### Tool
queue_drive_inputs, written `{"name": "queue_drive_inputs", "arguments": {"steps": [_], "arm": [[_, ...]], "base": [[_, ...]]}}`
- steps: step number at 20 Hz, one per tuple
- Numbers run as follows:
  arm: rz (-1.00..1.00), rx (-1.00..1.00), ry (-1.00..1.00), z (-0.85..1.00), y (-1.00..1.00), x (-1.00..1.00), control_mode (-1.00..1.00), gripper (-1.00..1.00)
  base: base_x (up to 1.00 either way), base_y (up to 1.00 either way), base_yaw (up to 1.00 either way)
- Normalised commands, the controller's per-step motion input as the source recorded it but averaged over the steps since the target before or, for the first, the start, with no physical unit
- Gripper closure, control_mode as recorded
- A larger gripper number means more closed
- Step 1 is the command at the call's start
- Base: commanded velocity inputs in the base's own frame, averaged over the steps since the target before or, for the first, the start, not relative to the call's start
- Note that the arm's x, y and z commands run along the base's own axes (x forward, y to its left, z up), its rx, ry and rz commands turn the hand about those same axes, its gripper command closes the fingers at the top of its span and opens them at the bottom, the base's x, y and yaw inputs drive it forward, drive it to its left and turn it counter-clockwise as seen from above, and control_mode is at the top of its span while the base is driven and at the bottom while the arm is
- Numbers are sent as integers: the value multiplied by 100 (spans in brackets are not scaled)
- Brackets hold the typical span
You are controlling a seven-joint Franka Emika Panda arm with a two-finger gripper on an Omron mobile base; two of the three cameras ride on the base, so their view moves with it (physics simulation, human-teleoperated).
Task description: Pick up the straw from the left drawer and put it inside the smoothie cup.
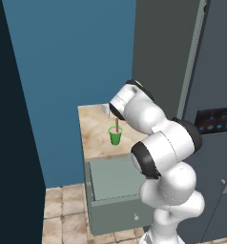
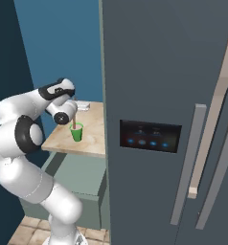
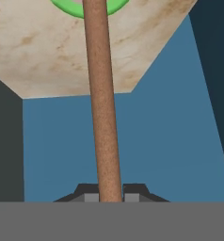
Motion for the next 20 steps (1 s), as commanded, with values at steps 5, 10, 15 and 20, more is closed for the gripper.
{"name": "queue_drive_inputs", "arguments": {"steps": [5,10,15,20], "arm": [[0,0,0,-9,0,13,-100,100],[0,0,0,-11,0,11,-100,100],[0,0,-1,-11,0,3,-100,100],[0,0,-2,-14,1,0,-100,100]], "base": [[0,0,0],[0,0,0],[0,0,0],[0,0,0]]}}
